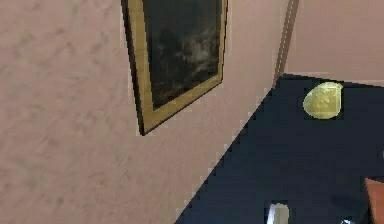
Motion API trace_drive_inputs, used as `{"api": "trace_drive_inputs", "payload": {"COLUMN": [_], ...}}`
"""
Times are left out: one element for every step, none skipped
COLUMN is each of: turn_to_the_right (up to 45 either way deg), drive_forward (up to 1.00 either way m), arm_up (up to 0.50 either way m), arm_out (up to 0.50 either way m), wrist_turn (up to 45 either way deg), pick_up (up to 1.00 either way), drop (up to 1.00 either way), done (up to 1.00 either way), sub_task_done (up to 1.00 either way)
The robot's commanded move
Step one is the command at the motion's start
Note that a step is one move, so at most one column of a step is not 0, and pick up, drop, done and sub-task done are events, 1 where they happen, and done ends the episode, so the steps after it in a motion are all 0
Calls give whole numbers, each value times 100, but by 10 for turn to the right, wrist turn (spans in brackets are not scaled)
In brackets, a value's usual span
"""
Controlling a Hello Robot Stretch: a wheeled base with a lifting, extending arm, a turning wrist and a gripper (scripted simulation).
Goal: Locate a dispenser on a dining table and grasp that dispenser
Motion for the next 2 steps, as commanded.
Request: {"api": "trace_drive_inputs", "payload": {"turn_to_the_right": [0,0], "drive_forward": [0,0], "arm_up": [0,10], "arm_out": [0,0], "wrist_turn": [0,0], "pick_up": [100,0], "drop": [0,0], "done": [0,0], "sub_task_done": [0,0]}}
